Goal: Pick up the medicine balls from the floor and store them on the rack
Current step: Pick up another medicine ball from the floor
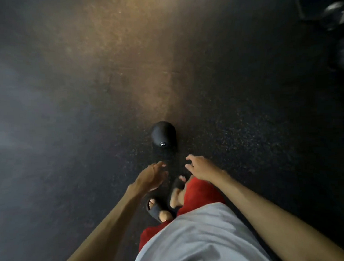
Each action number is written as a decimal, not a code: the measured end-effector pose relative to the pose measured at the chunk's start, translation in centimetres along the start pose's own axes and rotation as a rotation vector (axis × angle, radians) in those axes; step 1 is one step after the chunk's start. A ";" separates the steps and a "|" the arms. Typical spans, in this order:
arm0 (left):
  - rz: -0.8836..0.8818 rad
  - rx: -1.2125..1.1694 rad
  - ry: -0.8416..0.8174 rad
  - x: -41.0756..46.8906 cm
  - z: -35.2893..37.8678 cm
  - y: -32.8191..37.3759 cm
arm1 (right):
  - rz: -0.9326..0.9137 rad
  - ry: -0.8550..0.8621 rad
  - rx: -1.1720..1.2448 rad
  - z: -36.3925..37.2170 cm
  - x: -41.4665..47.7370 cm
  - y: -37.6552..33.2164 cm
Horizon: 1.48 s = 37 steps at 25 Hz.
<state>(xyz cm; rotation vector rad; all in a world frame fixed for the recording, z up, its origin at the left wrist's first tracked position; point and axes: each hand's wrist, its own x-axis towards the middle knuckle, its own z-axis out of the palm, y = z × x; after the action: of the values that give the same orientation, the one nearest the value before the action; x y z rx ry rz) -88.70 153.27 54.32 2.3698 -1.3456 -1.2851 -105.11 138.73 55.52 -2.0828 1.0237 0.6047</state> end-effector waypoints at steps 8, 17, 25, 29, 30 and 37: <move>0.093 0.353 -0.271 13.7 -9.8 -2.3 | 0.224 0.051 0.371 -0.4 11.4 -1.6; 0.121 0.560 -0.454 30.1 -15.0 -3.0 | 0.471 0.149 0.647 -1.0 22.3 -4.3; 0.241 0.750 -0.704 46.2 -12.5 -8.7 | 0.743 0.071 0.936 8.8 37.2 -5.8; 0.340 0.874 -0.802 55.1 -9.5 -13.8 | 0.891 0.125 1.029 12.5 47.4 -5.1; 0.335 0.885 -0.811 57.2 -8.6 -14.9 | 0.910 0.122 1.049 13.2 49.9 -5.0; 0.096 0.712 -0.778 67.8 -2.5 -21.1 | 1.132 0.039 1.212 17.8 63.1 -4.5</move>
<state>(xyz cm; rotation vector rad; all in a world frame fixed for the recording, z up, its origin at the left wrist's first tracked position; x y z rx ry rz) -57.01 113.97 4.31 2.1583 -2.4421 -2.0906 -66.85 124.57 3.94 -0.3650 1.9093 0.2664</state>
